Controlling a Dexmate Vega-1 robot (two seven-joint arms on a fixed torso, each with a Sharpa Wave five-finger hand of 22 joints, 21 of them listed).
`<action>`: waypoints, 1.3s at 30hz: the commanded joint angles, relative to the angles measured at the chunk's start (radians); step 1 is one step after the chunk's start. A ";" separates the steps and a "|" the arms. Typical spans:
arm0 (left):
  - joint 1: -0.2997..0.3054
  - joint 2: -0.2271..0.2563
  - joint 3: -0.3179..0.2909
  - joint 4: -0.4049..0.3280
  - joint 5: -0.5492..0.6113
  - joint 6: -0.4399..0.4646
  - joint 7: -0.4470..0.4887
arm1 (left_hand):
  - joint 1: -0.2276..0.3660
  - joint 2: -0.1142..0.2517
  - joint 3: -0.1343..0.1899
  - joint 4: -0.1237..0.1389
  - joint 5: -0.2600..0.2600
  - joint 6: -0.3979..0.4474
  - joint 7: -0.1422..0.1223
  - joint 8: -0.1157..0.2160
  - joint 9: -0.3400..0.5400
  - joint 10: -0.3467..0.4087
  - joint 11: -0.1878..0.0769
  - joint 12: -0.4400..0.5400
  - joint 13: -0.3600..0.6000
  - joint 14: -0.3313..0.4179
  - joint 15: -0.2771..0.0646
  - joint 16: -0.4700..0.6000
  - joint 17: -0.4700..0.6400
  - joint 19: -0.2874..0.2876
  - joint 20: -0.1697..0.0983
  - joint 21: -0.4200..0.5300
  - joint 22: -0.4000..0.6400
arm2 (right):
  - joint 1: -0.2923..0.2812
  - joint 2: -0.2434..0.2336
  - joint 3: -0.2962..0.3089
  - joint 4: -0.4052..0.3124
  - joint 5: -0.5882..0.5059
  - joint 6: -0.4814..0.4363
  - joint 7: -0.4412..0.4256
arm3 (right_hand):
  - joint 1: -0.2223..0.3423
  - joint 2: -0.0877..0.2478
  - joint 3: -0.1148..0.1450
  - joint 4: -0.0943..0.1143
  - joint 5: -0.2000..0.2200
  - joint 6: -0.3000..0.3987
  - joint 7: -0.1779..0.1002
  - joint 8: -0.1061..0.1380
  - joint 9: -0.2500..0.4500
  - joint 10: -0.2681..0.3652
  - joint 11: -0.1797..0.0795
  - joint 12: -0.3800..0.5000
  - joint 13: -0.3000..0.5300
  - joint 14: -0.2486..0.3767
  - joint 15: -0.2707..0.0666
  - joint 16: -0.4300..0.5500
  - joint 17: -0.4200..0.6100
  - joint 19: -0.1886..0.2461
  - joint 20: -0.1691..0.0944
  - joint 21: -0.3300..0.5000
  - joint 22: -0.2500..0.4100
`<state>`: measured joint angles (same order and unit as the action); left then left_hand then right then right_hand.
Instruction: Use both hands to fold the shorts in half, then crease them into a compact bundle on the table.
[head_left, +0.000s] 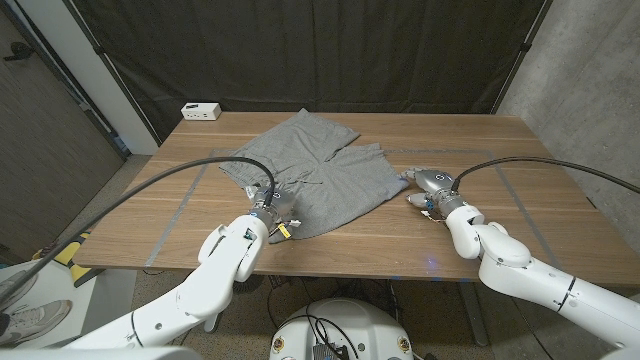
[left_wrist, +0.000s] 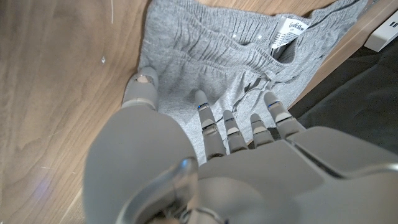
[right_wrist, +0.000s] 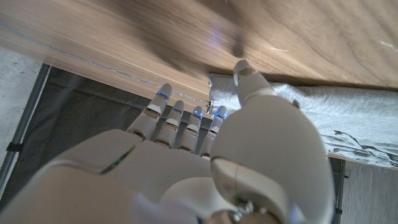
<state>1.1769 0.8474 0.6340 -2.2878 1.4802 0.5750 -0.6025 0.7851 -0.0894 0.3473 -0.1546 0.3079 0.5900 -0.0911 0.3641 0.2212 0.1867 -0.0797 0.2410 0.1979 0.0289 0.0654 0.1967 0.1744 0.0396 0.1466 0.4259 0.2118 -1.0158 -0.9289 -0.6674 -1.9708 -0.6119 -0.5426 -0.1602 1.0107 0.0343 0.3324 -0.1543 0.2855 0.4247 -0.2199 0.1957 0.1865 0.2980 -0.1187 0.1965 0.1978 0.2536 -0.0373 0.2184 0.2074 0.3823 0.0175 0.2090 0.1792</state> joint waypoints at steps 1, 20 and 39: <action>0.044 -0.053 -0.035 0.043 0.021 -0.049 0.048 | 0.029 0.025 0.000 0.003 -0.007 0.129 -0.015 0.059 0.008 0.042 -0.012 0.003 0.002 0.028 -0.001 0.005 0.001 0.018 0.006 0.016 0.006 | 0.028 0.022 -0.019 0.044 -0.016 0.051 -0.005 | 0.040 0.016 -0.017 -0.001 0.006 0.095 0.002 0.032 0.007 0.022 -0.026 0.009 0.002 0.007 -0.110 0.009 0.000 0.004 -0.006 0.003 0.004; 0.057 -0.084 -0.030 0.138 0.062 -0.038 0.192 | 0.201 0.152 0.054 -0.015 -0.110 0.492 0.029 0.100 -0.035 0.261 -0.070 0.025 -0.006 0.168 -0.111 0.007 -0.004 0.095 -0.030 0.081 0.017 | 0.070 0.079 -0.047 0.122 -0.041 0.097 -0.040 | 0.114 0.069 -0.107 0.013 -0.030 0.645 0.108 0.144 0.003 0.223 -0.070 0.041 -0.001 0.092 -0.162 0.063 0.015 0.056 -0.034 0.023 0.009; 0.054 -0.074 -0.047 0.146 0.026 -0.016 0.254 | 0.243 0.225 0.094 0.004 -0.095 0.504 0.106 0.151 0.065 0.276 -0.073 -0.003 0.005 0.197 -0.148 -0.002 0.005 0.113 -0.082 0.129 0.032 | 0.045 0.104 -0.008 0.125 0.003 0.104 -0.124 | 0.154 0.083 -0.126 0.003 -0.031 0.712 0.163 0.141 0.006 0.305 -0.064 0.046 -0.001 0.124 -0.179 0.082 0.018 0.079 -0.041 0.032 0.009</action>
<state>1.2320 0.7655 0.5988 -2.1524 1.5312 0.5504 -0.3962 1.0255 0.1177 0.4295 -0.1509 0.1920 1.0791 0.0111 0.4480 0.1772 0.4607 -0.1533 0.2412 0.1981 0.2209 -0.0410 0.1967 0.1746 0.1425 0.0710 0.5425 0.2385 -0.9586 -0.8373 -0.6974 -1.8454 -0.6321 -0.4392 -0.2308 1.1481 0.1158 0.2070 -0.1473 0.2506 1.1207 -0.0783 0.3360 0.1891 0.5898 -0.1840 0.2372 0.1953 0.3633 -0.0432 0.2960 0.2259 0.4488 -0.0266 0.2312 0.1841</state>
